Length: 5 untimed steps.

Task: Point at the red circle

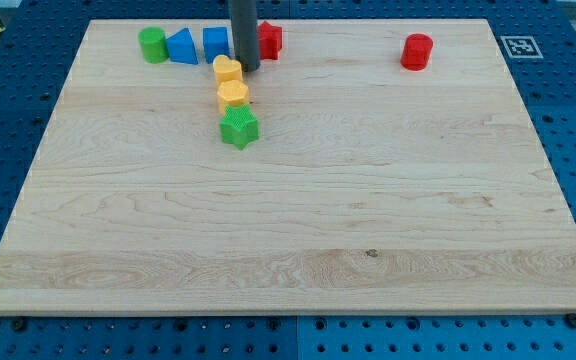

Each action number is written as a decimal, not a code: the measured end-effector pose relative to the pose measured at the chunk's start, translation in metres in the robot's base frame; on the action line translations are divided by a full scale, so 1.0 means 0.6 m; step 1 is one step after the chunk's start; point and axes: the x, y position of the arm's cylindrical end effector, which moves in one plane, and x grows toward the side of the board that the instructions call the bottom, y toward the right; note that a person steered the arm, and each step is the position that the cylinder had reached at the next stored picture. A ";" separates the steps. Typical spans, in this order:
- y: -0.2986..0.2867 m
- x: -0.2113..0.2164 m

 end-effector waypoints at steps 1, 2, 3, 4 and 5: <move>0.055 0.006; 0.144 0.026; 0.258 0.048; 0.387 0.050; 0.500 0.047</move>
